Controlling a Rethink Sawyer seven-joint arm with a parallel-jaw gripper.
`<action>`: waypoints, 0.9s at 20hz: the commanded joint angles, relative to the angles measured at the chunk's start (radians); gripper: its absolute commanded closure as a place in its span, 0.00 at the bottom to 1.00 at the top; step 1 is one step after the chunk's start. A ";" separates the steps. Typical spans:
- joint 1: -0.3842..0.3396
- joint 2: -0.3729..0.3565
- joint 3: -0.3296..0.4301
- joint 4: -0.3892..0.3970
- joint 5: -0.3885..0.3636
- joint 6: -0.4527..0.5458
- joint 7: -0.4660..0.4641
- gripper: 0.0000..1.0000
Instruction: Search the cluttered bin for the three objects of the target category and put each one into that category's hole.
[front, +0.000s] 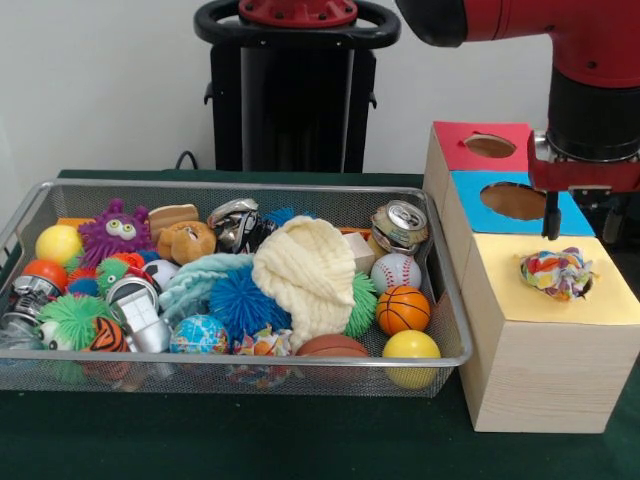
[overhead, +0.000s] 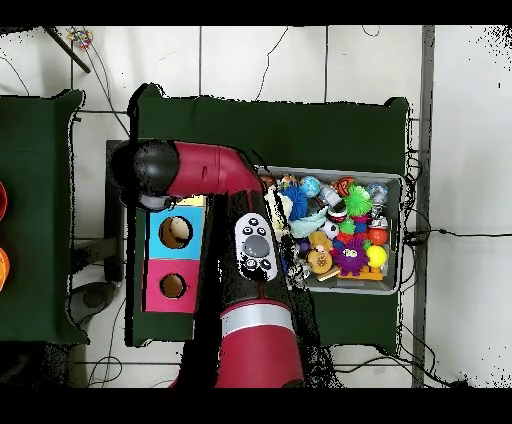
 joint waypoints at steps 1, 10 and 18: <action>-0.013 -0.056 0.044 0.042 0.003 0.167 0.067 0.00; -0.049 -0.078 0.076 0.126 -0.012 -0.057 -0.002 0.00; -0.033 -0.022 0.045 0.018 -0.077 -0.231 0.027 0.00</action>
